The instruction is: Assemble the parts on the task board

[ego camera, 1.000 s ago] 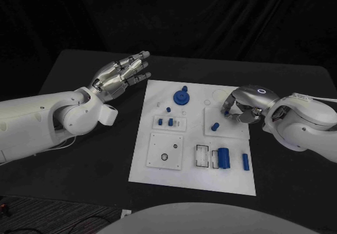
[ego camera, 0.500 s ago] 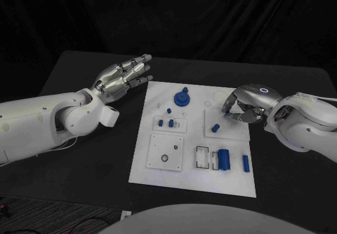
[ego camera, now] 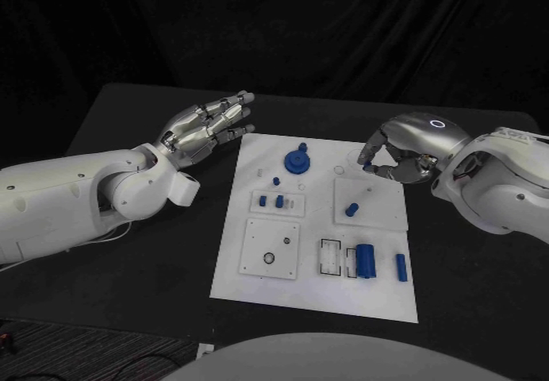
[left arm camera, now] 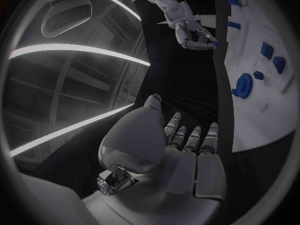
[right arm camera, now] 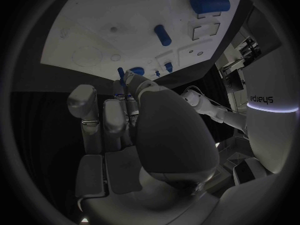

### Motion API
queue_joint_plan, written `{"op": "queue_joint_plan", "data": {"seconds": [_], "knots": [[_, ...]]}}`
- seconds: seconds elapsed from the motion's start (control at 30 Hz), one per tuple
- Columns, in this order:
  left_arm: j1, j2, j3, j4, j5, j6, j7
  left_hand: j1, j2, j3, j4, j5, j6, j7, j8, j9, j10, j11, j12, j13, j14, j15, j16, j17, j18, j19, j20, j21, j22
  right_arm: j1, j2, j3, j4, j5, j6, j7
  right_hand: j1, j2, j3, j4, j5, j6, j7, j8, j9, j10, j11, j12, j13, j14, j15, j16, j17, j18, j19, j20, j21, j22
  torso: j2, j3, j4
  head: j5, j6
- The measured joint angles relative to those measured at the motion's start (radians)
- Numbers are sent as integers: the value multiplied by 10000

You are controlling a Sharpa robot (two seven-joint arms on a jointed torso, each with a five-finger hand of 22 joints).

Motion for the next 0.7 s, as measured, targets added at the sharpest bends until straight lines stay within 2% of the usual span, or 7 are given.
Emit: {"op": "queue_joint_plan", "data": {"seconds": [0.17, 0.3, 0.5, 0.7], "knots": [[0, 141, 0, -101, 0, 48, -28, 0, 0, 12, -12, 36, 23, 23, 46, 0, 0, 0, 0, -1, 0, 0, 0, 0, 0, 0, 0, 0, -17, 68, 306, -4, 368, 25, 14, -17, -1, 0, 0, 0, 0, 0, 0, 0, -1, 8, 7, -22, -3, 0, 0, 0, 19, 0, 0, 0, 0, 0, -3, 8, 2, 31, -8], [-8, 199, 0, -179, 0, 94, -37, 39, 39, 12, -11, 36, 47, 47, 46, 0, -27, 26, 0, -1, 0, 0, 0, -1, 0, -1, 0, 0, -22, 37, 665, -4, 521, 37, 65, -7, -1, -1, 39, -40, 93, 0, 0, -74, -11, 36, 34, -61, -20, 0, 0, 0, 24, -1, 0, 0, 0, -1, -13, 15, -2, 50, 39], [-17, 280, 0, -310, 0, 164, -40, 84, 85, 44, -44, 116, 47, 47, 46, 0, -2, 69, 0, -1, 0, -1, 0, -1, 0, -1, 0, 0, -44, -330, 1285, -10, 614, 50, 132, 70, -2, -2, 52, -109, 169, 0, 0, -74, -22, 37, 34, -81, -63, 38, -37, 0, 88, 0, 0, 0, 0, -2, -81, 20, -16, 87, 8], [-29, 335, 0, -388, 0, 217, -40, 85, 85, 67, -66, 153, 47, 47, 46, -1, -2, 69, 0, -2, 0, -1, 0, -2, 1, -1, 0, -1, -50, -571, 1849, -7, 615, 58, 163, 197, -16, -16, 52, -109, 247, 0, 0, -120, -24, 37, 33, -116, -70, 38, -37, 0, 132, -1, 0, 0, 0, -3, -143, 34, 0, 214, -86]]}}
